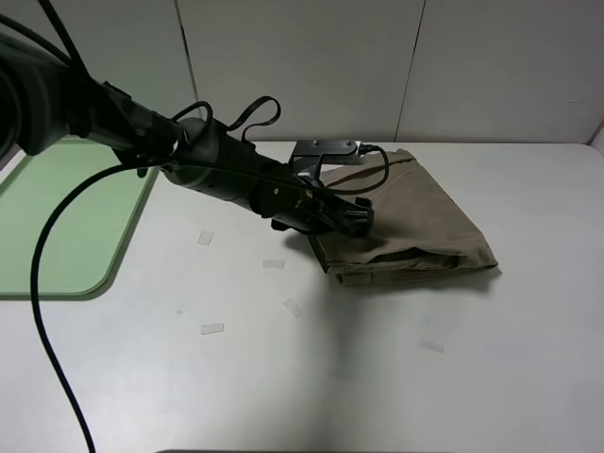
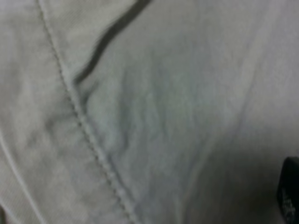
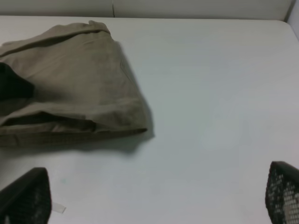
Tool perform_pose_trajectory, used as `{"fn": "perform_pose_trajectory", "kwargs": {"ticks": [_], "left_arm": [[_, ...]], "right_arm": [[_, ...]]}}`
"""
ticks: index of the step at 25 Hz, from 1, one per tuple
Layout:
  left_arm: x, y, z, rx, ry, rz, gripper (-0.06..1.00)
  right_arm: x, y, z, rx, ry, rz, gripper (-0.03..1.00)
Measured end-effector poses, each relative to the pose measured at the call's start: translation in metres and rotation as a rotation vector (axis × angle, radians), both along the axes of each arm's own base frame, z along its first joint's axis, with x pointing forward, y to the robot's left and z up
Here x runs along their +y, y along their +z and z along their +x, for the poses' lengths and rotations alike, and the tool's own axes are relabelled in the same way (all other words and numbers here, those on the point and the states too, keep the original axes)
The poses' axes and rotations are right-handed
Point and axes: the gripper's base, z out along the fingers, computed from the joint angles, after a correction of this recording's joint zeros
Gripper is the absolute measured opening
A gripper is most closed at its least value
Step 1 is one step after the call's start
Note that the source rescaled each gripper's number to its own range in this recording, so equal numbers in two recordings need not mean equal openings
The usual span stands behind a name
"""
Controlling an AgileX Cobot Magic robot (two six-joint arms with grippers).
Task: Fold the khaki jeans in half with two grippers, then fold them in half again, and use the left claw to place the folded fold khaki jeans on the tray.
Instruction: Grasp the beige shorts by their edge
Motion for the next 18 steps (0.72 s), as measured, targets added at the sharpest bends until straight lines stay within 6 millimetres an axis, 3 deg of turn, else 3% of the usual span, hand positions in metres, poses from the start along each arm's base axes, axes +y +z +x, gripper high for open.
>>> {"fn": "perform_pose_trajectory", "kwargs": {"ticks": [4,6,8,14,18], "left_arm": [[-0.0003,-0.0004,0.0006,-0.007,0.001,-0.005,0.90],[-0.0003,-0.0013,0.0005,-0.006,0.001,-0.004,0.79],[0.0001,-0.0023,0.0008,-0.004,0.002,-0.003,0.66],[-0.0008,-0.0012,0.0014,-0.012,0.006,-0.013,0.12],[-0.0017,-0.0012,0.0007,-0.013,0.004,-0.013,0.09]], "right_arm": [[0.0001,0.0000,0.0000,0.000,0.000,0.001,1.00],[0.0001,0.0000,0.0000,0.000,0.000,0.001,1.00],[0.0001,0.0000,0.0000,0.000,0.000,0.001,1.00],[0.0001,0.0000,0.0000,0.000,0.000,0.001,1.00],[0.0001,0.0000,0.0000,0.000,0.000,0.001,1.00]]}}
